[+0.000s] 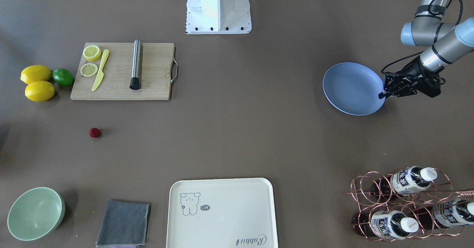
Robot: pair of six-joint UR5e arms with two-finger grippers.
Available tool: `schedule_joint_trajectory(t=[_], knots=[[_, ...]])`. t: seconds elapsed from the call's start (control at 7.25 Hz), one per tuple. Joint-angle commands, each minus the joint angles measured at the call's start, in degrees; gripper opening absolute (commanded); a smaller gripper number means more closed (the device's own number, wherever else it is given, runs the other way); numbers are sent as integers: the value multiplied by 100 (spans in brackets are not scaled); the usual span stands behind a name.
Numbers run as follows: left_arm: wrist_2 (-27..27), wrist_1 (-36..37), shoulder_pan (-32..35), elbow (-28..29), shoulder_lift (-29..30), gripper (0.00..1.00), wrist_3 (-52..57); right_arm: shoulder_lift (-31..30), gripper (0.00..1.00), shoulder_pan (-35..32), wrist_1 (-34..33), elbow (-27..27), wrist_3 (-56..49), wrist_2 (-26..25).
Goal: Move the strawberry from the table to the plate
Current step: 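Push the blue plate with the left gripper toward the table center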
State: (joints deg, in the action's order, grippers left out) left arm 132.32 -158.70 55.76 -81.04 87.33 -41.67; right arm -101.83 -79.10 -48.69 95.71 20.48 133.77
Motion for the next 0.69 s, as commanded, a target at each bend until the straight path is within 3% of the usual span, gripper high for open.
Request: schedule_joint_trajectory(t=[0.0,0.28,0.55], knots=[[276,85,198,-17,614,0,-827,22,100,9,0,-17,0,0],[224,425,-2,44,1642,0,-1780,31,100,9,0,0,0,9],[-519,995,-738,9,2250,0,-1844,31,100,17,-9,-17,17,9]])
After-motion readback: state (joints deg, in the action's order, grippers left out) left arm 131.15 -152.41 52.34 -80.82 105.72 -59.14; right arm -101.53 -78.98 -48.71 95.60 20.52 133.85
